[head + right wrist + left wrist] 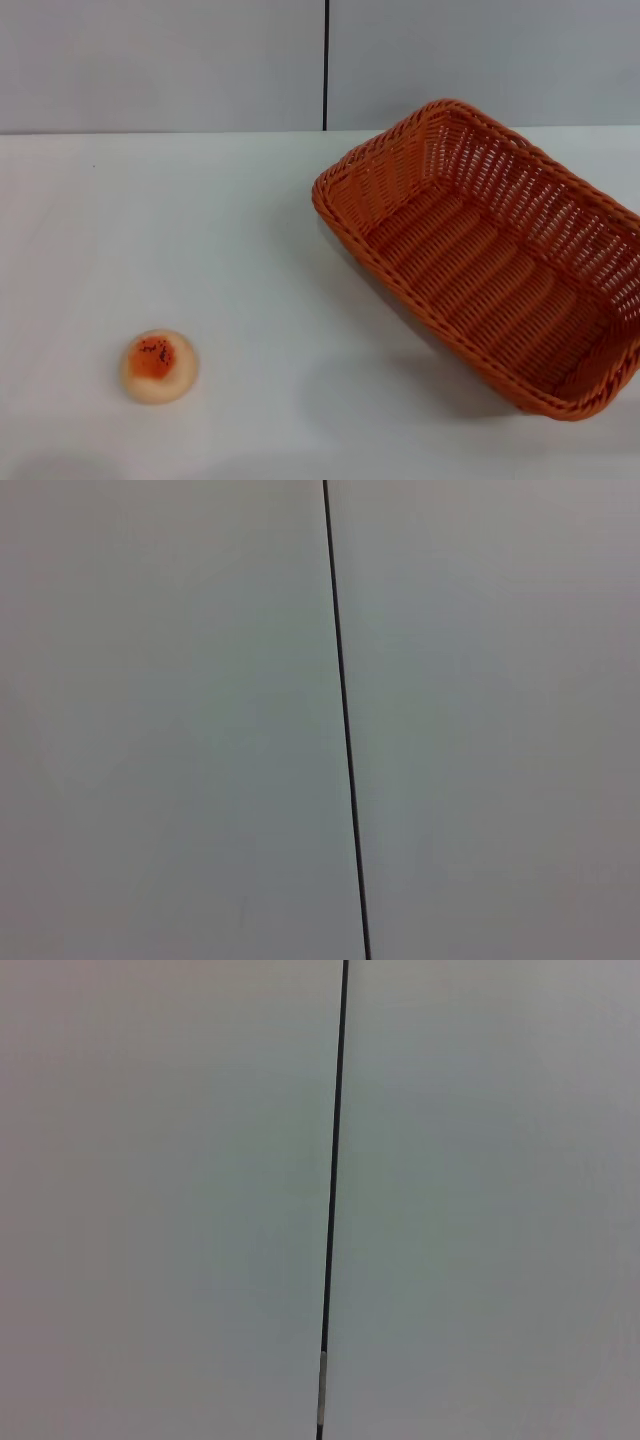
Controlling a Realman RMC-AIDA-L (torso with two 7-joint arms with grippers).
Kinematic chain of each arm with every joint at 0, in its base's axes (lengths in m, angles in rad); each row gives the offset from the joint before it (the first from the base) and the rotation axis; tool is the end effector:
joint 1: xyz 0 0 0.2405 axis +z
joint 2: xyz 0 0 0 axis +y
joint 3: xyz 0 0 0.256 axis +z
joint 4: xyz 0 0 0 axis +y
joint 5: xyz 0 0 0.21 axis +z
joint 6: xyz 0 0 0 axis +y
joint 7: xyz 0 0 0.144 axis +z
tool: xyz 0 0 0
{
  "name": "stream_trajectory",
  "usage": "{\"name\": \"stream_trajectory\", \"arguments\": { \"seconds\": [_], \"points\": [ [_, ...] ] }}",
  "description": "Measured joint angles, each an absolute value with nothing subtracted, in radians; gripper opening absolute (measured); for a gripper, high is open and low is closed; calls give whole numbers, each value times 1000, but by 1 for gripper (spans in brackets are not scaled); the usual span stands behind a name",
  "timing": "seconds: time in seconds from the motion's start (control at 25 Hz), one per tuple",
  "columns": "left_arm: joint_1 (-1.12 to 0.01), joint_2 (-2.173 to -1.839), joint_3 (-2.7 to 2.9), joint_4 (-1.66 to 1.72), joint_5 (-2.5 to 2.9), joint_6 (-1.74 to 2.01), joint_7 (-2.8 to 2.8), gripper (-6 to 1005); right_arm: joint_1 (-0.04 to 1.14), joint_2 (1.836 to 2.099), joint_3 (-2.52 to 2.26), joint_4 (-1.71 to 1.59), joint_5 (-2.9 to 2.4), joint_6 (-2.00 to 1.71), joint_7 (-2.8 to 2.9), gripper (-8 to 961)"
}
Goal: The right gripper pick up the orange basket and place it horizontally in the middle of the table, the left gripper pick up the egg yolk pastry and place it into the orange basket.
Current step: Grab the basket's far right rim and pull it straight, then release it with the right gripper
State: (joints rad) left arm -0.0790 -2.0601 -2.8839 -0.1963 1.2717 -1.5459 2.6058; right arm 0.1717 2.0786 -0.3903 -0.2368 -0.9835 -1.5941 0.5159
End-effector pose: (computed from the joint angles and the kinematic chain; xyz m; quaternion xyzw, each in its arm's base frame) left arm -0.4114 0.1873 0.0657 -0.6412 -0.2515 -0.3237 0.6488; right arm 0.3841 0.2278 0.0894 -0.5948 0.1790 0.3846 0.6828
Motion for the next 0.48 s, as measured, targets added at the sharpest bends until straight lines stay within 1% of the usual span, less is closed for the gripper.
{"name": "stream_trajectory", "arguments": {
  "seconds": [0.48],
  "points": [
    [-81, -2061, -2885, -196, 1272, -1541, 2602, 781, 173, 2076, -412, -242, -995, -1594, 529, 754]
  ]
}}
